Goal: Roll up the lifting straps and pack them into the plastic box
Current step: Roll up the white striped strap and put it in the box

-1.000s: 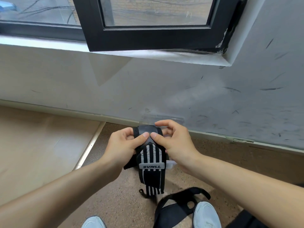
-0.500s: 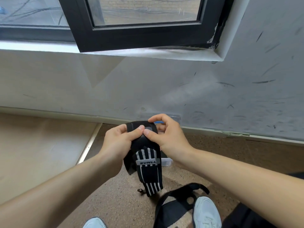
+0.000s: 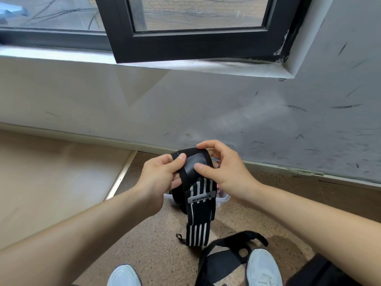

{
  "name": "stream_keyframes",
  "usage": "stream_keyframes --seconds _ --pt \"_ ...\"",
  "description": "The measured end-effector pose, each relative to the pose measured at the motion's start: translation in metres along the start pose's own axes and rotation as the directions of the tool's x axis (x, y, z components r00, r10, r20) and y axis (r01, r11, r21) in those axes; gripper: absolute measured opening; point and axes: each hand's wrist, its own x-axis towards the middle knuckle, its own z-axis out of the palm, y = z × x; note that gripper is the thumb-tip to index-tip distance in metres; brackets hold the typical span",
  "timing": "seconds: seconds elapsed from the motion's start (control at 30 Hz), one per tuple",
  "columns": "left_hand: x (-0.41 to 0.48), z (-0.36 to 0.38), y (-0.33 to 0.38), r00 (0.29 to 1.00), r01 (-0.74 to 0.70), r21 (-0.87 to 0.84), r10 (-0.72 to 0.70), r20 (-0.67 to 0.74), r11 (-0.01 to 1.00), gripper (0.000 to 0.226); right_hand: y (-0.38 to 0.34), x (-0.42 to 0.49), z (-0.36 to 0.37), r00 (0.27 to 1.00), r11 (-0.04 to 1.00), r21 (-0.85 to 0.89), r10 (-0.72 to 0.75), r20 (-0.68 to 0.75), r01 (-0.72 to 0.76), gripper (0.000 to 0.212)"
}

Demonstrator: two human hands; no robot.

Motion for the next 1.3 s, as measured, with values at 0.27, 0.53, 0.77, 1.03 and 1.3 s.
stream_keyframes --seconds 0.27,0.53,0.77,1.03,1.3 --pt "0.002 -0.010 0.010 1.000 -0.030 0.269 0.031 0.002 0.963 0.037 -0.008 0.007 -0.010 0.999 0.999 0.017 -0.042 0.022 0.042 0.023" --pt "0.022 -0.028 0.020 0.971 -0.234 0.386 0.199 0.131 0.892 0.013 -0.034 0.012 -0.033 0.923 0.950 -0.295 0.017 0.385 0.105 0.037" --pt "0.030 -0.019 0.002 0.836 -0.310 0.507 -0.023 0.548 0.804 0.038 -0.044 0.016 -0.043 0.857 0.952 -0.302 0.107 0.504 0.059 0.027" --pt "0.048 -0.065 -0.035 0.833 -0.341 0.854 -0.294 0.468 0.392 0.018 -0.027 0.022 -0.068 0.889 0.833 -0.551 0.218 0.403 0.045 0.017" --pt "0.057 -0.090 -0.040 0.925 -0.308 0.933 -0.171 0.340 0.188 0.035 -0.008 0.031 -0.098 0.905 0.696 -0.718 0.311 0.292 -0.007 0.015"
